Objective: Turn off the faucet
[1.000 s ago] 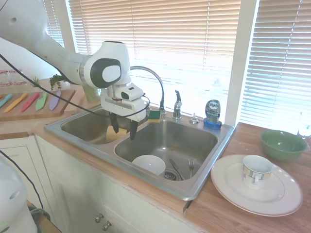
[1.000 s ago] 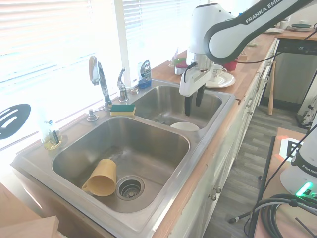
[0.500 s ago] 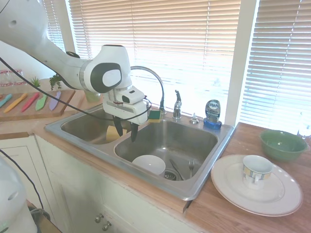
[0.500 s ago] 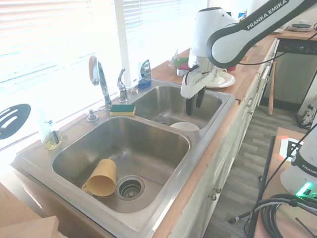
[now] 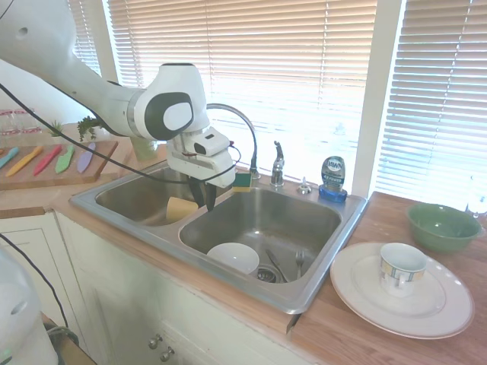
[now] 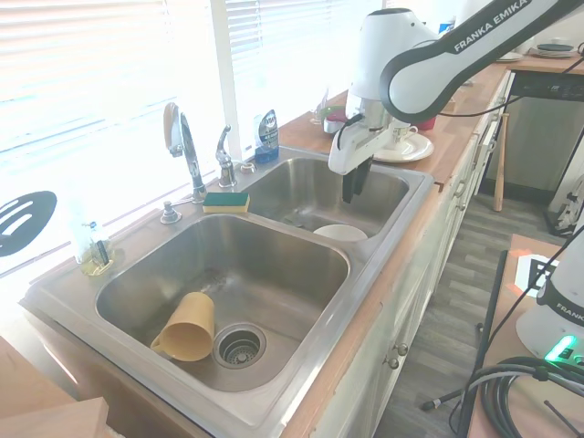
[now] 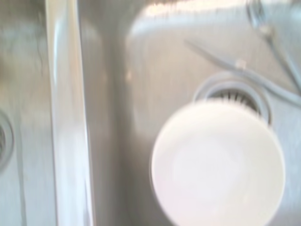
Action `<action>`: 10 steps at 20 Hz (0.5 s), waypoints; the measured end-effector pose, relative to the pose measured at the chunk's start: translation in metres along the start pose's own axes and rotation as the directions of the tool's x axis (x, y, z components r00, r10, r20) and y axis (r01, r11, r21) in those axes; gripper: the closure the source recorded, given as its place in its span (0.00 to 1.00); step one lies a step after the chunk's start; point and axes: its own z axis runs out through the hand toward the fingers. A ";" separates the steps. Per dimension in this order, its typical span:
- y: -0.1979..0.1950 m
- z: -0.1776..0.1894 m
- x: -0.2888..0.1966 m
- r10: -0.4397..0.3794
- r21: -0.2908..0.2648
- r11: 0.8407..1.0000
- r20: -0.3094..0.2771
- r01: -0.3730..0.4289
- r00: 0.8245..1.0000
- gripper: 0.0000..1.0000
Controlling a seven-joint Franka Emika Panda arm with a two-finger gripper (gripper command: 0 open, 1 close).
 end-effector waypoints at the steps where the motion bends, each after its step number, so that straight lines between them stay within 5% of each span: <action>1: -0.007 -0.003 0.005 0.008 0.010 1.000 -0.007 -0.008 1.000 1.00; 6: -0.058 -0.001 0.043 0.046 0.055 0.998 -0.042 -0.043 0.998 1.00; 10: -0.108 -0.008 0.081 0.094 0.165 0.984 -0.120 -0.073 0.988 1.00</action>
